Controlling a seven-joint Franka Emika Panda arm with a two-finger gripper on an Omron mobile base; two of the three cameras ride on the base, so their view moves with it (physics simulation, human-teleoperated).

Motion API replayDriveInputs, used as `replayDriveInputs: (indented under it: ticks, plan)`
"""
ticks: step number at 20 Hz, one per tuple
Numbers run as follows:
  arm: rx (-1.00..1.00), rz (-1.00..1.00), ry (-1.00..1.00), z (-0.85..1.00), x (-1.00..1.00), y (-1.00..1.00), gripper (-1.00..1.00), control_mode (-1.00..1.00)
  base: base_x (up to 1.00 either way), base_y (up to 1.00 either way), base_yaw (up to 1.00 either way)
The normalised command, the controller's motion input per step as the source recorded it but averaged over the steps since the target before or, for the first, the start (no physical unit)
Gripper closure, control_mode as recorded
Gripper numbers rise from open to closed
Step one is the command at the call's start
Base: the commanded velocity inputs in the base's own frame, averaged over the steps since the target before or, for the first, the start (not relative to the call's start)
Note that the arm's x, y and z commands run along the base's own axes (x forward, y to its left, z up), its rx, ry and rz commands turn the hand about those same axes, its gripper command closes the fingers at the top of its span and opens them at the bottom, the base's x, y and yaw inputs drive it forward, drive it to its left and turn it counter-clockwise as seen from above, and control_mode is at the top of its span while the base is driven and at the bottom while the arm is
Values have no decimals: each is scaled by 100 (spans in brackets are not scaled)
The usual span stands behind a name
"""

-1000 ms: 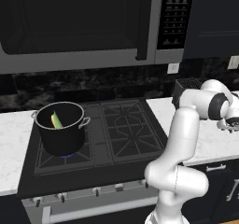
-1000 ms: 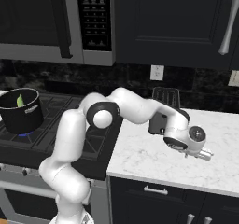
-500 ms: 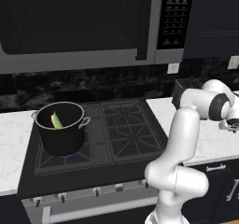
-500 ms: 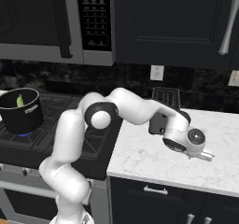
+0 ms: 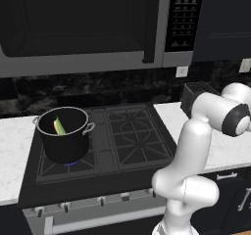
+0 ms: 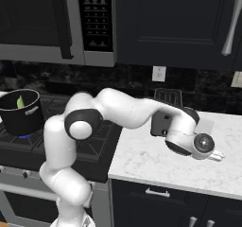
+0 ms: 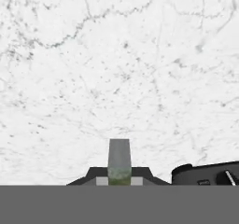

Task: Put the corn and corn in the pot. Retrieve the spatula and lightly stir the vegetables in the pot.

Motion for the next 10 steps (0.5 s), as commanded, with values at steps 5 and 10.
replayDriveInputs:
  ticks: [5, 10]
  plan:
    - [-12, 1, 5, 100, -58, 3, 100, -100, 0, 0, 0]
    - [-29, 7, 15, 100, -53, 24, 100, -100, 0, 0, 0]
